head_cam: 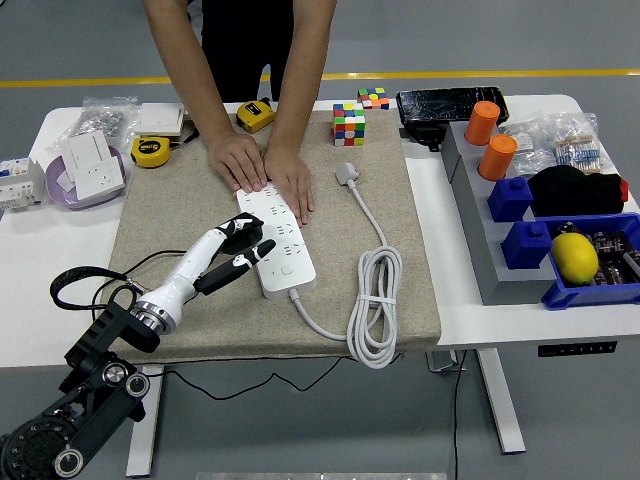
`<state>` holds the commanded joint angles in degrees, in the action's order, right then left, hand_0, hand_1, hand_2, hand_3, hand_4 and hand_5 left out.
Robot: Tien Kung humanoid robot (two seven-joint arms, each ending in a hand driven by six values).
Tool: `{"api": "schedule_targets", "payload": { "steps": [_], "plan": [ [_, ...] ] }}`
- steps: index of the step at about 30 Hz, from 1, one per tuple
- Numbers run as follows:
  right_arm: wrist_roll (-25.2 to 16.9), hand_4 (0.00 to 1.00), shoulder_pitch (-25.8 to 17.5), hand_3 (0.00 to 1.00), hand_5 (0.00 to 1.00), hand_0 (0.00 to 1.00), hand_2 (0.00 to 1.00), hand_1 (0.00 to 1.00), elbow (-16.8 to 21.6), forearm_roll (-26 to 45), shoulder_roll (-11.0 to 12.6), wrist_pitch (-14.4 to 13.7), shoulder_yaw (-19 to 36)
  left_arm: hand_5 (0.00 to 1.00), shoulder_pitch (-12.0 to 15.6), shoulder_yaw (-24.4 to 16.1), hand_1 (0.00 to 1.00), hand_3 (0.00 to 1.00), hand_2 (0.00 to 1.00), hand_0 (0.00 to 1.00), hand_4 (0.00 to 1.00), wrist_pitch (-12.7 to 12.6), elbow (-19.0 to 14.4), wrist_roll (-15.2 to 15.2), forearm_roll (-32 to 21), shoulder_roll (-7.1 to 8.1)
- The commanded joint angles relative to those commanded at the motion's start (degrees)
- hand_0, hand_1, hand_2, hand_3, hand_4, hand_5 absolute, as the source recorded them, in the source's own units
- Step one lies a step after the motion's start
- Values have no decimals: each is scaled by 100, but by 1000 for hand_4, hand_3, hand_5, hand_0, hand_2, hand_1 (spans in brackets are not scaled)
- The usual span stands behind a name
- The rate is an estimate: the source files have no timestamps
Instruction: Pick up the plug,place it near the board,insert it into the board,press the button
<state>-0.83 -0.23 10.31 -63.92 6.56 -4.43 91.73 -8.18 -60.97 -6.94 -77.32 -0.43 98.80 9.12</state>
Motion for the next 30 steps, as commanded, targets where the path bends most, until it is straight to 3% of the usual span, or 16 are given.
{"api": "schedule_targets", "payload": {
  "steps": [11, 19, 30],
  "plan": [
    [0, 998, -6, 792, 998, 916, 802, 866, 0, 4, 9, -1, -11, 998, -181, 97, 967, 870, 926, 977, 998, 42, 48, 61, 408, 97],
    [2, 998, 14, 792, 998, 916, 801, 866, 0, 24, 26, -4, -25, 998, -462, 281, 967, 870, 924, 984, 998, 144, 110, 202, 830, 250],
    [5, 998, 20, 792, 998, 915, 800, 863, 0, 23, 24, -8, -4, 998, -577, 376, 962, 871, 921, 986, 998, 161, 80, 246, 961, 307]
  ]
}}
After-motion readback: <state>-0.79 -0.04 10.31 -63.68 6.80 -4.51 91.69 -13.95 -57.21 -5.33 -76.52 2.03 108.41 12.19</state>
